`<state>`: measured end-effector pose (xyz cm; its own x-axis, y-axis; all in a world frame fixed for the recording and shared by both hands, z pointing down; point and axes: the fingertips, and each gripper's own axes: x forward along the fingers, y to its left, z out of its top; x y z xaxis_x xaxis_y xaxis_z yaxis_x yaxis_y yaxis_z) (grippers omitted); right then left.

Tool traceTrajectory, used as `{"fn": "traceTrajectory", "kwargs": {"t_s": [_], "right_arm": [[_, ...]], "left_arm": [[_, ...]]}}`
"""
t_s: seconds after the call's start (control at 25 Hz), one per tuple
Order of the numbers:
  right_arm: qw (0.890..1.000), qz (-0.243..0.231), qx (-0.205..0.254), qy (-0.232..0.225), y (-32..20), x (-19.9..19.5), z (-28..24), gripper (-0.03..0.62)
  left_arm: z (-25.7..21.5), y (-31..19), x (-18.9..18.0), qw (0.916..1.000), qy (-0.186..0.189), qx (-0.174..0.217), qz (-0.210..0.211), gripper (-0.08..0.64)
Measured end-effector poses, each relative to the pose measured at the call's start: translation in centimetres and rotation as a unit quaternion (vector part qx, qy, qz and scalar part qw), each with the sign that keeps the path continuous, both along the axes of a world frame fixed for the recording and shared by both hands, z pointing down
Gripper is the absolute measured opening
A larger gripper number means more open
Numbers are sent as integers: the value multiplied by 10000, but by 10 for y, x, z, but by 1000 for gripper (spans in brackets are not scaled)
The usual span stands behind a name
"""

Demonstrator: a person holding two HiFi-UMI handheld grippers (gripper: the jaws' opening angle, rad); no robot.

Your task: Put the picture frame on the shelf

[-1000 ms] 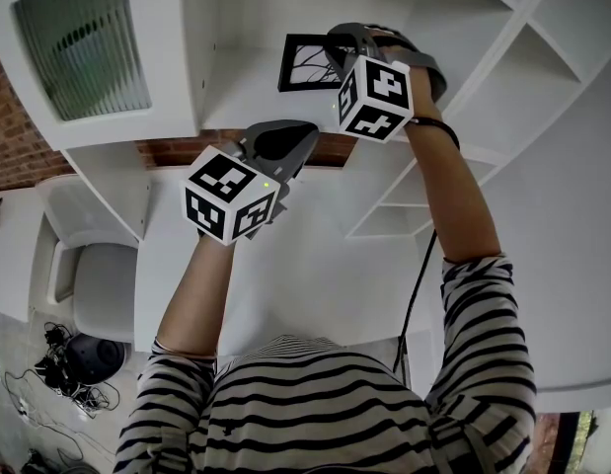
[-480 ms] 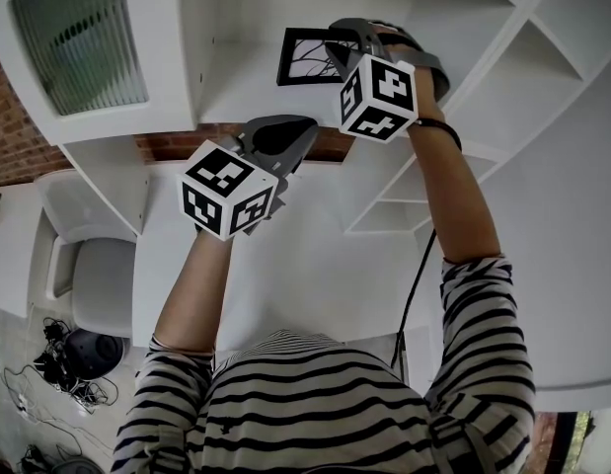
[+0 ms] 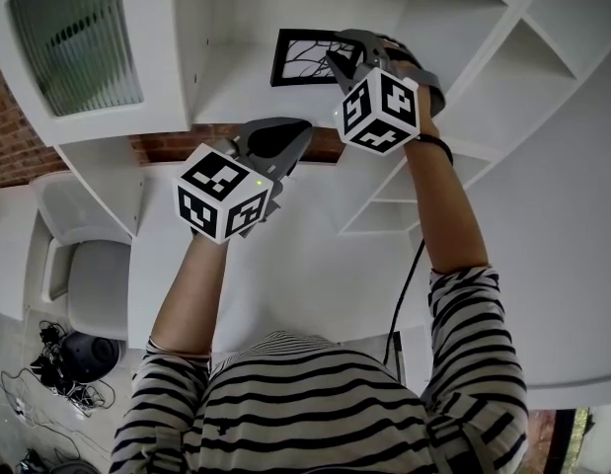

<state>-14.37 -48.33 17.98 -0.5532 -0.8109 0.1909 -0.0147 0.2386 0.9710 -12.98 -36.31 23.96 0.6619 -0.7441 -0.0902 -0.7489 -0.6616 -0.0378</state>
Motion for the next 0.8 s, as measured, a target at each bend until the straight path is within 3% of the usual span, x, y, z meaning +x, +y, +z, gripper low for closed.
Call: {"fn": "traceTrajectory", "kwargs": {"t_s": [0.8], "right_arm": [[9935, -224, -412, -1035, 38, 17, 13, 87]], "left_arm": [[6, 13, 1, 9999, -27, 32, -163, 8]]}}
